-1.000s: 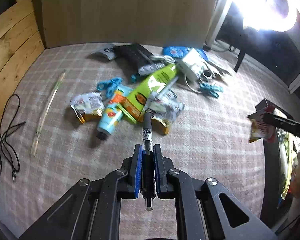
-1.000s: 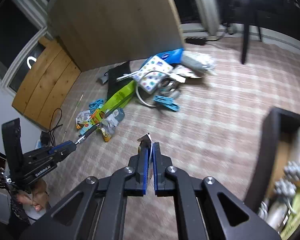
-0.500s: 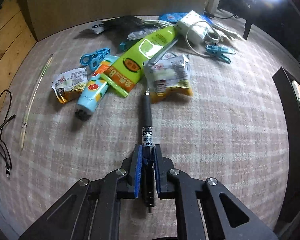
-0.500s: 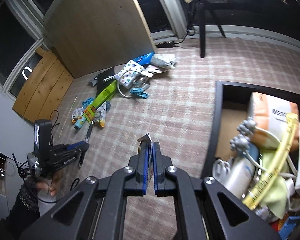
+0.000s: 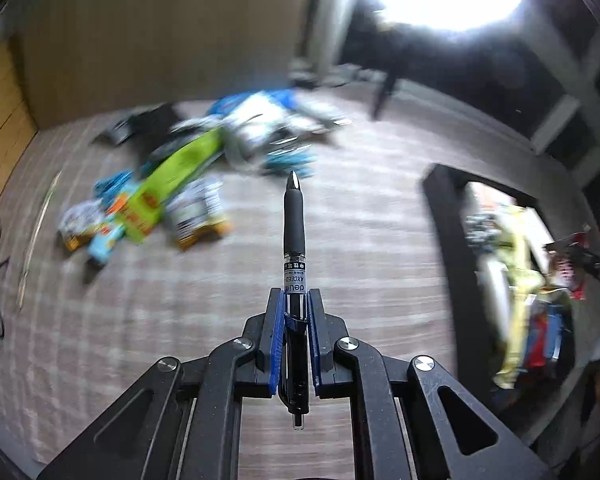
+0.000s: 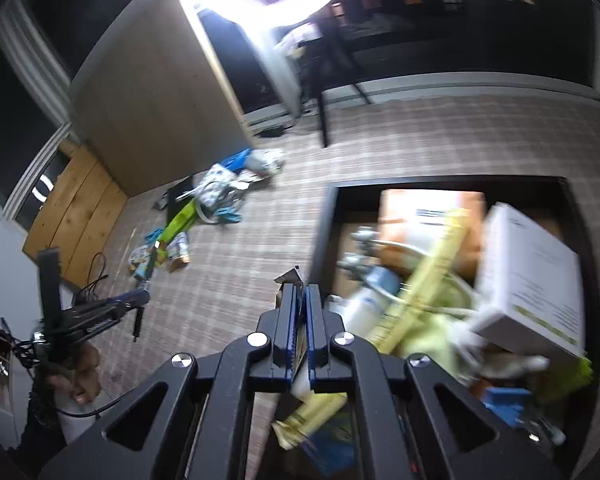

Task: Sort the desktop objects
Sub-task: 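Carry the black pen over the black bin and open the left tool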

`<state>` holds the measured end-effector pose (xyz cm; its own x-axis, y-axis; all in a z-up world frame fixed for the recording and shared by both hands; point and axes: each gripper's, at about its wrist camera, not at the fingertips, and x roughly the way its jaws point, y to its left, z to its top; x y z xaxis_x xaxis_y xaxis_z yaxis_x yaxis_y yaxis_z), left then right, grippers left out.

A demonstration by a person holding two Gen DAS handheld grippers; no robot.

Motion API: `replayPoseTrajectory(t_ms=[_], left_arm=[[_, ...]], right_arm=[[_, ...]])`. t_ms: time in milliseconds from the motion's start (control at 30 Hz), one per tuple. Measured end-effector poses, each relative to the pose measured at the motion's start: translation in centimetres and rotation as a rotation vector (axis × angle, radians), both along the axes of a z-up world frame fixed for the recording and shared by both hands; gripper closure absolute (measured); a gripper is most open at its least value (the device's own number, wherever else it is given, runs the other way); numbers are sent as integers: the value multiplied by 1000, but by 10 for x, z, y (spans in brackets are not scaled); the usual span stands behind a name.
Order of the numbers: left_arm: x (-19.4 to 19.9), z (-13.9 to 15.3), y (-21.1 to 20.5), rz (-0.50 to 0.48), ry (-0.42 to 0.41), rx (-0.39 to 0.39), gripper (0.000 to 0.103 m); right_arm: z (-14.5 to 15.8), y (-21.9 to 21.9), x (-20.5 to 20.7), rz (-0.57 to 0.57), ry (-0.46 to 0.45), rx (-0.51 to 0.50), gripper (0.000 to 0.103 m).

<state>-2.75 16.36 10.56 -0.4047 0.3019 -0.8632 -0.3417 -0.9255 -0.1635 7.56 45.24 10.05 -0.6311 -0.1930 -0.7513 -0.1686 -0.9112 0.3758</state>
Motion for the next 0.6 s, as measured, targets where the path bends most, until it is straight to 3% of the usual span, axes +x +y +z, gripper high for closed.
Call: replayPoseTrajectory(t_ms=[367,600], left_arm=[[47,22,141,-269,12,70,93],[79,24,206,-396,9,69,93]], right_arm=[[-3,80,82,-192,-38,24,98],[-9,112,116,-265,-65,25,98]])
